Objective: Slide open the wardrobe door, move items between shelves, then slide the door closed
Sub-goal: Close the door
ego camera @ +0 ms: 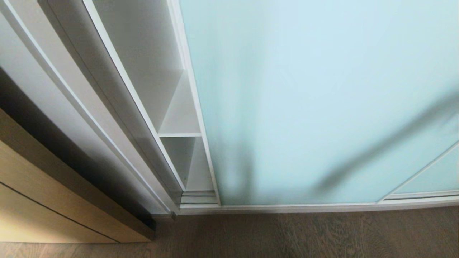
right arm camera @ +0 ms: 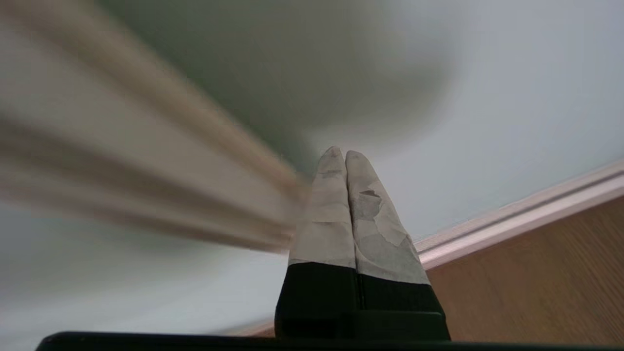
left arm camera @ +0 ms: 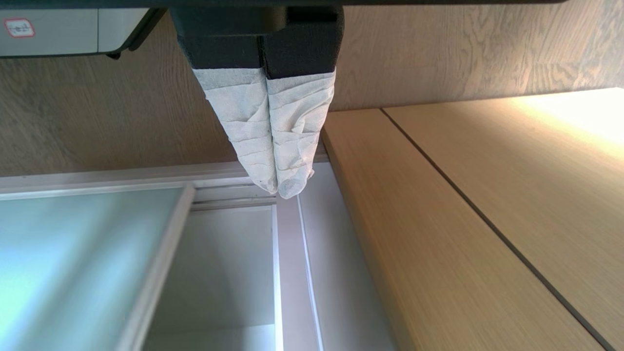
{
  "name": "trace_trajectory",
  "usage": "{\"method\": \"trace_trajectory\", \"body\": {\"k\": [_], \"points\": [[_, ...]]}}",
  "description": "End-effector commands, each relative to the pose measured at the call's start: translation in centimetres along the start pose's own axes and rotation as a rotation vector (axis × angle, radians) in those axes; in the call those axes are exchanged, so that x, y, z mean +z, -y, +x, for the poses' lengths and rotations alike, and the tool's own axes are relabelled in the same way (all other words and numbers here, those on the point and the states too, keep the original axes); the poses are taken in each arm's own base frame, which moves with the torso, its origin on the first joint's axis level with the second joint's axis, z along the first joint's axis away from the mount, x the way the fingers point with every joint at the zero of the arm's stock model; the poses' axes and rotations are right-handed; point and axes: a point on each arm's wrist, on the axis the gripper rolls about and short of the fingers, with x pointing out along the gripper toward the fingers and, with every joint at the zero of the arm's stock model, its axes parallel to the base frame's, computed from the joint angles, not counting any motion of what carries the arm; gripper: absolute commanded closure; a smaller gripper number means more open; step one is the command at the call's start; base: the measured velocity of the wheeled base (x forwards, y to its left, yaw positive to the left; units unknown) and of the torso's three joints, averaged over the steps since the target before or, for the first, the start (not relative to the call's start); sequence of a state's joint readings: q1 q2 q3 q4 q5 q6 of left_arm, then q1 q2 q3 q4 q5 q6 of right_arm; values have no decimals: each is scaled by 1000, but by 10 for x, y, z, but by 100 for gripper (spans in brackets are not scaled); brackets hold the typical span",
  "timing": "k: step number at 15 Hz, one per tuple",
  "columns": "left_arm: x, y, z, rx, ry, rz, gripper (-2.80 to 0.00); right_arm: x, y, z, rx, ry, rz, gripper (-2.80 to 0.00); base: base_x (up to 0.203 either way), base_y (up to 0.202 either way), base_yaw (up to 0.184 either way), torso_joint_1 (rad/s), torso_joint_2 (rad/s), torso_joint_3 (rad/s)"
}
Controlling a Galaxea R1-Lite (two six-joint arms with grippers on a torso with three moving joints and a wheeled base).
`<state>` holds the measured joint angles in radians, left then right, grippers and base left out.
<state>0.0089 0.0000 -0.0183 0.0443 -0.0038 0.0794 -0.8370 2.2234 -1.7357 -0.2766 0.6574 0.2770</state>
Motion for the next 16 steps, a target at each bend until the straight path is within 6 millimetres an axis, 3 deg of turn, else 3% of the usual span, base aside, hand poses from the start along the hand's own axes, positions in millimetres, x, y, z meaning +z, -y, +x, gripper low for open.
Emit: {"method": "trace_trajectory", "body": {"k": [1,10,16], "points": [[0,0,0,1,-2,0,0,2,-5,-7,-2,0,-10,0,0,0,0,0,0,0],[0,0,0,-1,-2,0,0,-2,-18,-19,2,-23,-46,0,0,0,0,0,0,0],[0,0,0,1,-2,0,0,7,-31,-42,-7,-6,-72,0,0,0,0,0,0,0]]}}
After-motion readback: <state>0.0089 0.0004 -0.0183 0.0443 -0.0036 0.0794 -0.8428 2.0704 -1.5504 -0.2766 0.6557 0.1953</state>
